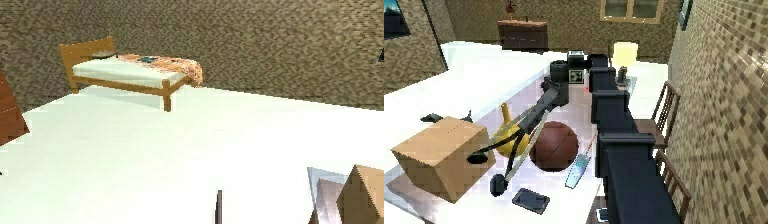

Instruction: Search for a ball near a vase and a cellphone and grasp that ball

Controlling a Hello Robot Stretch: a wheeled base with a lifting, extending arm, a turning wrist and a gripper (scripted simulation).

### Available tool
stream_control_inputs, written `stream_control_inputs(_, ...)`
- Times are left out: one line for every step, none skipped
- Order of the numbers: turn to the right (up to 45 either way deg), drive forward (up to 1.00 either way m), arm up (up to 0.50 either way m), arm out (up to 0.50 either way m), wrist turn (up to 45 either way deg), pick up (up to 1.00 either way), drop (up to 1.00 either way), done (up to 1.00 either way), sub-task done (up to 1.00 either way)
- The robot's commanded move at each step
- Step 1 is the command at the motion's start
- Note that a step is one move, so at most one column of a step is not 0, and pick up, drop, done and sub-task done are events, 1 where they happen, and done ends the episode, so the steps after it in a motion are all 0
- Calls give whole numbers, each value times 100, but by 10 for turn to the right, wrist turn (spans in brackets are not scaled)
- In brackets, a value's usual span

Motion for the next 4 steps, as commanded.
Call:
stream_control_inputs(0, 0, 0, 0, 450, 0, 0, 0, 0)
stream_control_inputs(0, 0, 0, 0, 450, 0, 0, 0, 0)
stream_control_inputs(0, 0, 0, 0, 240, 0, 0, 0, 0)
stream_control_inputs(0, 0, -30, 0, 0, 0, 0, 0, 0)
